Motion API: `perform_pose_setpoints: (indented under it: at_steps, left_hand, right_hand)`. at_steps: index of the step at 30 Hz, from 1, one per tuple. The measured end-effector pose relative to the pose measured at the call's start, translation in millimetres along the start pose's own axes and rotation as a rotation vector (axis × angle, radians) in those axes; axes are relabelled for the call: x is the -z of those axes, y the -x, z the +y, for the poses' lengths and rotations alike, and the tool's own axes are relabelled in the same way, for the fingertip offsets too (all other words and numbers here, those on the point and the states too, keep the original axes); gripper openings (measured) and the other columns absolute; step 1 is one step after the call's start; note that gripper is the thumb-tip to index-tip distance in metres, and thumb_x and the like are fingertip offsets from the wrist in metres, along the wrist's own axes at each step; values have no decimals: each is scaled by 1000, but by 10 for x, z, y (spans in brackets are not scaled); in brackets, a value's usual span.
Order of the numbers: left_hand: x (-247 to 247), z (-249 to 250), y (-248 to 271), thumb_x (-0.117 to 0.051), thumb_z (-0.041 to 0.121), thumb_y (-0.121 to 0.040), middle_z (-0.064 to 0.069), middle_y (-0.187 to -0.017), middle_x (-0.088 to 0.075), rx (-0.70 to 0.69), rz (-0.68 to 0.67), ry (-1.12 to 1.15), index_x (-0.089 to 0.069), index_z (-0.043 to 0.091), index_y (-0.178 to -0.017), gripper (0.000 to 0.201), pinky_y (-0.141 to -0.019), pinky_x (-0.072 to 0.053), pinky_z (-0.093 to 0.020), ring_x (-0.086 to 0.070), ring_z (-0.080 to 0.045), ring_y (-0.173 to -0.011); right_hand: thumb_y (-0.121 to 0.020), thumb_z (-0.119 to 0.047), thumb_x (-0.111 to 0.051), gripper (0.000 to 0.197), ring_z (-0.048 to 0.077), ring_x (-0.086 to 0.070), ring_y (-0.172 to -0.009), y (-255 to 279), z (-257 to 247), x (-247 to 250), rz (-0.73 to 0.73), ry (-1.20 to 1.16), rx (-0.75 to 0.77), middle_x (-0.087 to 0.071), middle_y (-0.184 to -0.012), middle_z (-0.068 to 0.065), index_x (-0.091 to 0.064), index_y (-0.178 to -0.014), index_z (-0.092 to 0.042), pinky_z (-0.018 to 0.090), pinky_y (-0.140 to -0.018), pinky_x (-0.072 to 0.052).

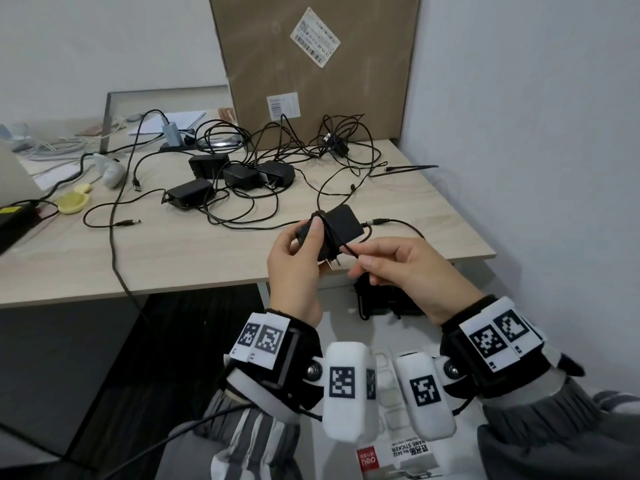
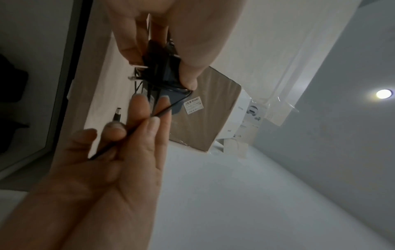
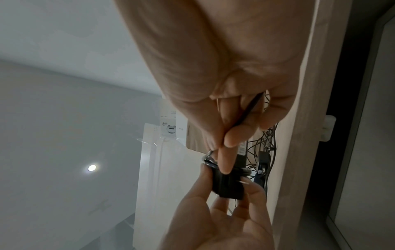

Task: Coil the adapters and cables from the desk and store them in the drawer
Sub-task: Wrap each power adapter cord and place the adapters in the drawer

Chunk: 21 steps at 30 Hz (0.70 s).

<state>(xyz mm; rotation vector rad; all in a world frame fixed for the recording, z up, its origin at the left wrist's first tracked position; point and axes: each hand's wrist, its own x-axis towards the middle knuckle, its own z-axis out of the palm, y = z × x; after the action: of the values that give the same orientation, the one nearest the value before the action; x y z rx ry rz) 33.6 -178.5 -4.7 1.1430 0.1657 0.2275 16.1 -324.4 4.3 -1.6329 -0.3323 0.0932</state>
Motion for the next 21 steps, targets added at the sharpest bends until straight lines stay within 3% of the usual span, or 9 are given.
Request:
perform_pose_setpoints:
  at_steps: [5, 11, 15, 21]
  left_hand:
    - [8, 18, -28, -55, 29, -96, -8, -98, -62, 75, -20, 139, -53, 9, -107, 22, -66, -49, -25, -59, -14, -78]
    - [-8, -7, -12, -53, 31, -97, -4, -84, -60, 86, -70, 131, -53, 7, -107, 27, -62, -49, -27, -54, -14, -66]
    - [-23, 9, 19, -51, 33, -97, -6, -84, -62, 118, -114, 139, -54, 3, -115, 35, -62, -50, -29, -55, -16, -66]
    - [-24, 53, 31, -49, 38, -98, -3, -80, -61, 205, -169, 101, -57, 1, -122, 44, -60, -49, -24, -54, -12, -62]
  right_hand:
    - [-92, -4, -56, 20, -4, -55, -57, -28, 47, -15, -21, 47, -60, -71, -72, 0, -71, -94, -17, 9, -58, -43]
    - [-91, -8, -59, 15, -1, -48, -54, -49, 93, 22, -9, 66, -113, -70, -71, -2, -72, -98, -12, 11, -56, -40]
    - [-90, -11, -60, 13, 3, -45, -54, -51, 99, 22, -9, 82, -129, -69, -68, -3, -73, -94, -10, 10, -53, -39]
    - [-87, -21, -65, 12, 1, -43, -49, -79, 121, 45, 75, 165, -133, -63, -60, -3, -72, -79, -15, 14, -50, -35]
